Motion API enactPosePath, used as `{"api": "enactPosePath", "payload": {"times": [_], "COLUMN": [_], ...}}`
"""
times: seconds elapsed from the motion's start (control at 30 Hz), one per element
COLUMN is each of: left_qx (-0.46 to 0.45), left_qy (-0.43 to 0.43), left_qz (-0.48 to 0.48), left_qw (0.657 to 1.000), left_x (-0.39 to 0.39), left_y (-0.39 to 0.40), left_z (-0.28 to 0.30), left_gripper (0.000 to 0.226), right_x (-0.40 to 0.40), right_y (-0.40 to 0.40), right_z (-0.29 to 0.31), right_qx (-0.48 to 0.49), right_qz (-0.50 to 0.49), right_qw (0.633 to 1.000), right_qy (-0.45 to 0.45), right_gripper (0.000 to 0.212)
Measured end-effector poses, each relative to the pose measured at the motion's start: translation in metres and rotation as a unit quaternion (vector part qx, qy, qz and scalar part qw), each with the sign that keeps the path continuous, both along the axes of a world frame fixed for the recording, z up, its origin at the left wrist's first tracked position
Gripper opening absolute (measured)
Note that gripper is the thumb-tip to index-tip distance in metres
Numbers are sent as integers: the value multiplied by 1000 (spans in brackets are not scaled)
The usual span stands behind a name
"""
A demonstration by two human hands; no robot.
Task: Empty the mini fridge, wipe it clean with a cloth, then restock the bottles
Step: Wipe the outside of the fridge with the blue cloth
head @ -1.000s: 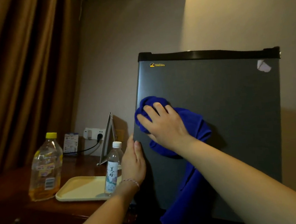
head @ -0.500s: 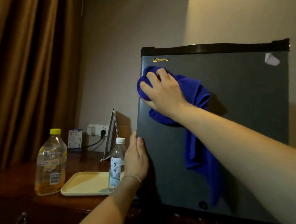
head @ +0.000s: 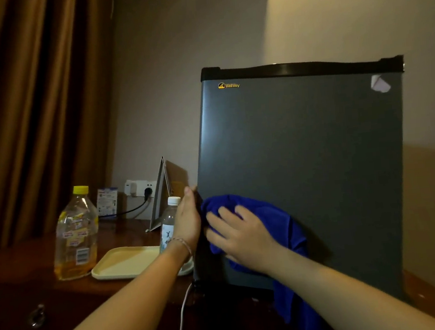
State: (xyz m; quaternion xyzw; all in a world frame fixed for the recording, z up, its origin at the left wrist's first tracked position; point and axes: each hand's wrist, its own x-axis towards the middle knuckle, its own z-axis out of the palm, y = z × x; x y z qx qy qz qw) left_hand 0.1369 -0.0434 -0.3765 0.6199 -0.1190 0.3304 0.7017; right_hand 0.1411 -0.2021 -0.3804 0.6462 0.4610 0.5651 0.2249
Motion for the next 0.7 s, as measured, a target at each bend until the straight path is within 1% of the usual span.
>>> {"api": "enactPosePath", "payload": {"times": [0.07, 0.1, 0.17, 0.23, 0.27, 0.33, 0.43, 0.53, 0.6, 0.7], "left_qx": [-8, -12, 18, 81, 97, 110, 117, 134, 141, 147], "left_qy": [20, 25, 9, -22, -34, -46, -71, -80, -74, -75], "left_qz": [-14, -12, 9, 40, 48, 67, 122, 152, 161, 175], "left_qw": [1000, 1000, 1000, 996, 993, 991, 983, 976, 974, 970], "left_x": [5, 4, 1, -2, -2, 1, 6, 12, 15, 15], "left_y": [0, -2, -6, -11, -11, -13, -15, -12, -9, -6], "left_z": [-7, -9, -14, -24, -30, -41, -47, -49, -52, -50], "left_gripper": [90, 90, 76, 61, 53, 38, 38, 42, 43, 46], "right_x": [0, 0, 2, 4, 5, 9, 13, 12, 12, 13], "right_y": [-9, -13, -22, -31, -34, -36, -41, -63, -83, -112], "right_z": [-18, -27, -43, -53, -55, -56, -52, -36, -27, -8], "right_qx": [-26, -43, -75, -78, -74, -73, -61, -23, 2, 20], "right_qz": [26, 29, 32, 45, 49, 51, 66, 55, 32, -21], "right_qw": [999, 999, 997, 996, 996, 996, 995, 996, 996, 994], "right_qy": [3, -2, -9, -8, -11, -30, -45, -61, -78, -102], "right_gripper": [28, 26, 25, 33, 36, 34, 29, 39, 45, 60]}}
